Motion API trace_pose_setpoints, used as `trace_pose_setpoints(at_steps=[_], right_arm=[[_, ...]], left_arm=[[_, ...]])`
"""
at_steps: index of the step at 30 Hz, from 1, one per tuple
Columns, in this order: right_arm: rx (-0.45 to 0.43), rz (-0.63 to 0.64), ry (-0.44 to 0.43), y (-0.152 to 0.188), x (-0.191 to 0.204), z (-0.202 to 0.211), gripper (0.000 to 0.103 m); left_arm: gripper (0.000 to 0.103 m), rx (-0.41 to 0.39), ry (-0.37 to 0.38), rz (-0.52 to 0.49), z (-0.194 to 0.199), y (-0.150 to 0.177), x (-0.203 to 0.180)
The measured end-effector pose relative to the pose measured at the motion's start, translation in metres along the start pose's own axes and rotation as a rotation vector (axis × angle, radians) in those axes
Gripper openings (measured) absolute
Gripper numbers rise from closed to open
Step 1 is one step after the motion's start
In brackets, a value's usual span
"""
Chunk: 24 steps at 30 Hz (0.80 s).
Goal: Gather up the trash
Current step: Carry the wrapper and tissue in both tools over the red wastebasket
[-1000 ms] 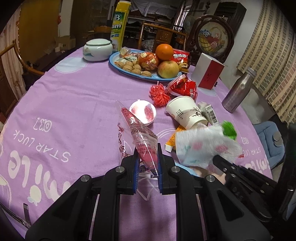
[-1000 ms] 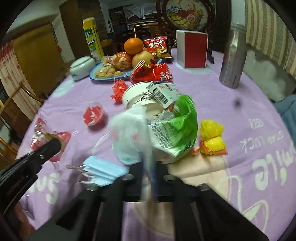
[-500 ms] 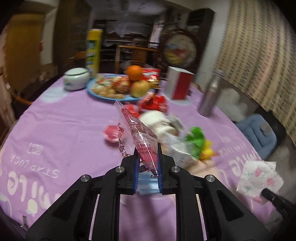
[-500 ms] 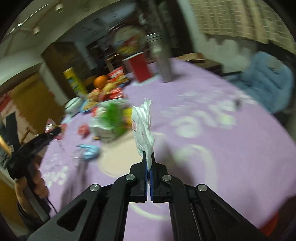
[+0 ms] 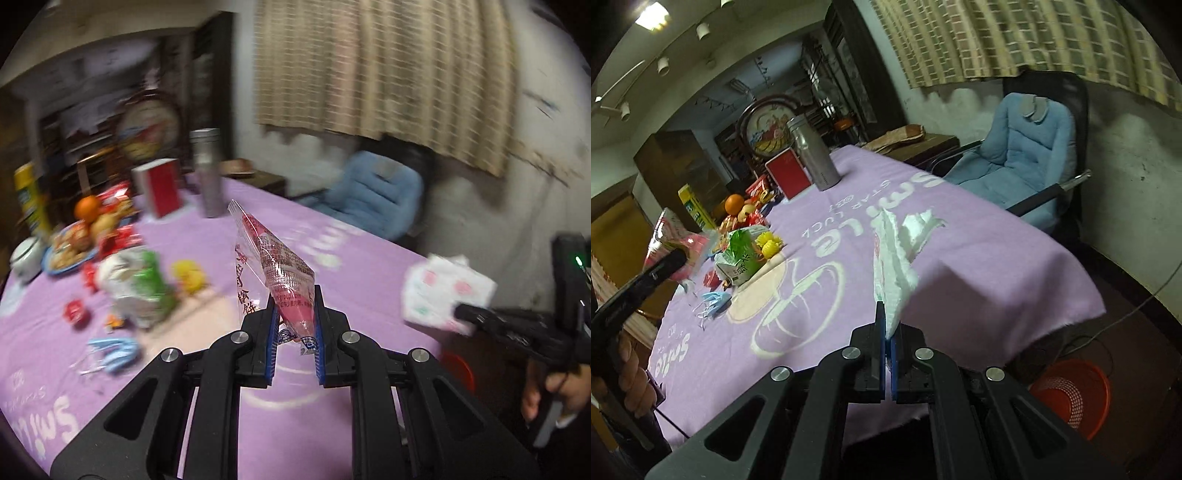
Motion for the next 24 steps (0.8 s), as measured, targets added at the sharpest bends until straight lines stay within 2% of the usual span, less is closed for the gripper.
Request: trace_pose_setpoints(at_steps=[5, 9, 13, 16, 20, 24], right_arm=[[-0.022, -0.040, 0.049, 0.016, -0.034, 0.020, 0.002], [-0.022, -0.112, 0.115, 0.035, -0.080, 0.035, 0.002], [0.032, -0.242, 0.185, 0.070, -0.143, 0.036, 0.002], [0.114, -0.354, 0.205, 0.108, -0.192, 0.018, 0.002], [0.221, -0.508, 0.185, 0.155, -0.251, -0.021, 0.002], [0.280, -0.618, 0.166, 0.182, -0.293, -0.057, 0.002]], left_arm=[[0.017, 0.057, 0.158, -0.123, -0.014, 0.005, -0.070], [0.017, 0.102, 0.279, -0.231, -0.025, 0.011, -0.128], [0.017, 0.187, 0.442, -0.363, -0.046, 0.025, -0.200], [0.017, 0.280, 0.527, -0.436, -0.072, 0.040, -0.244], [0.017, 0.407, 0.527, -0.531, -0.121, 0.063, -0.295], [0.017, 0.556, 0.532, -0.543, -0.180, 0.082, -0.321]])
Point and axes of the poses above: each gripper's, at about its wrist camera, not at the fingertips, and z roughly against the way its jaws point, x to its left, y to its underside, the point moved 4 cm from there along -z, roughly the way its jaws point, and after that the axes turned 13 degrees about x, right-handed, at the moved point
